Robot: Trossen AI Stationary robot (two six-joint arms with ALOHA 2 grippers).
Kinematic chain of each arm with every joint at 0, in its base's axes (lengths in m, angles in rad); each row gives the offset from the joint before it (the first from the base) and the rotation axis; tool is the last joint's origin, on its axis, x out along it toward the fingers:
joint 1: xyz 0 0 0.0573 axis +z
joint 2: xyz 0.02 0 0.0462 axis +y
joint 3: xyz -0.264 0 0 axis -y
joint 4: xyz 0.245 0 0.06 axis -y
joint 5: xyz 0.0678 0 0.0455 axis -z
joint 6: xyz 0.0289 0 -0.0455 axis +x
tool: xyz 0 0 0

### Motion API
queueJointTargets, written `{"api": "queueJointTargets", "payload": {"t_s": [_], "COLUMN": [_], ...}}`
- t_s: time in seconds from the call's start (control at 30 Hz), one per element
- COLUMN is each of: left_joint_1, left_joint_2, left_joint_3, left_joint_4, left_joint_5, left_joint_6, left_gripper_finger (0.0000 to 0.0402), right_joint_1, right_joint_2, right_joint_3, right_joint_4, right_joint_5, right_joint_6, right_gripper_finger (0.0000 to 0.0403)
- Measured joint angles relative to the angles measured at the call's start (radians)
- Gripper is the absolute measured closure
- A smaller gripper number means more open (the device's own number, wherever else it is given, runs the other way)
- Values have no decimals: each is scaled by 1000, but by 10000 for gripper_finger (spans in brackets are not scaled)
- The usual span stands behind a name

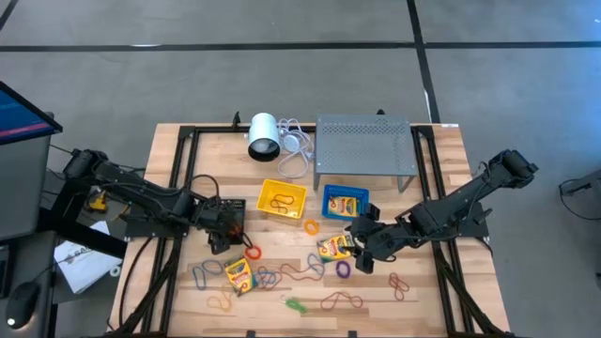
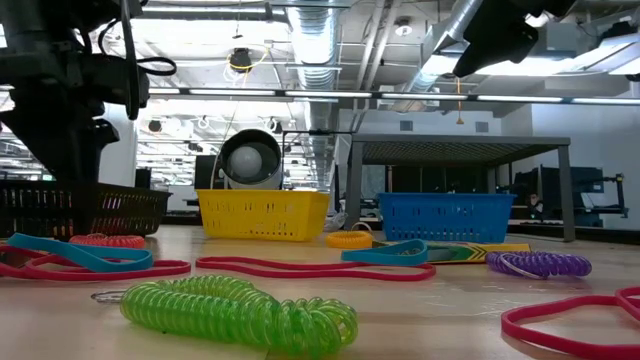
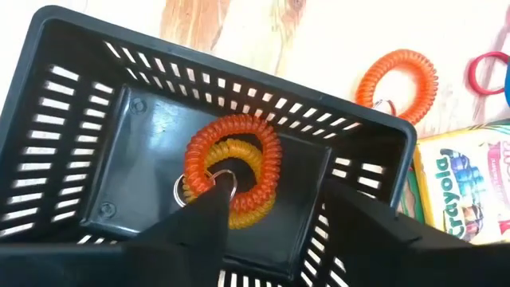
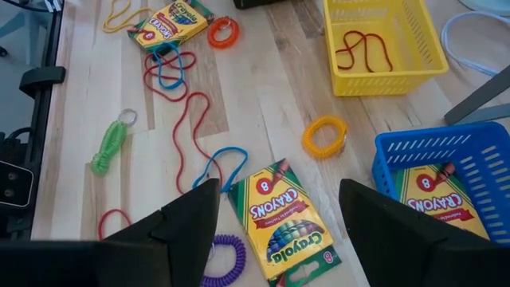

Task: Pick & Place Office Desk Supplies
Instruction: Put the orange spring keychain into the black bin

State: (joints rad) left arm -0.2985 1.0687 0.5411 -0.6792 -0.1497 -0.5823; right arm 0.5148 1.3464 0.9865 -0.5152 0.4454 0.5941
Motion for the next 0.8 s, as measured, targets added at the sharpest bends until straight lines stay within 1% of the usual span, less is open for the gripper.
{"api": "queueJointTargets", "payload": {"t_s": [0.1, 0.2, 0.33, 0.47, 0.73, 0.8], "left_joint_1": [0, 14, 49, 78, 93, 81], "left_joint_2": [0, 0, 0, -8, -57, -57], "left_joint_3": [0, 1, 1, 16, 149, 170], "left_joint_4": [0, 0, 0, -1, 12, 30], "left_joint_5": [-1, 1, 8, 25, 34, 59], "left_joint_6": [-2, -23, -16, 38, 201, 232], "left_gripper_finger": [174, 167, 176, 191, 207, 207], "right_joint_1": [0, 0, 0, 0, 0, -1], "right_joint_2": [0, 0, 0, 0, 0, 0], "right_joint_3": [0, 0, 0, 0, 0, 0], "right_joint_4": [0, 0, 0, 0, 3, 3], "right_joint_5": [0, 0, 0, 0, 0, 0], "right_joint_6": [0, 0, 0, 0, 0, 0], "right_gripper_finger": [149, 149, 149, 149, 149, 149]}}
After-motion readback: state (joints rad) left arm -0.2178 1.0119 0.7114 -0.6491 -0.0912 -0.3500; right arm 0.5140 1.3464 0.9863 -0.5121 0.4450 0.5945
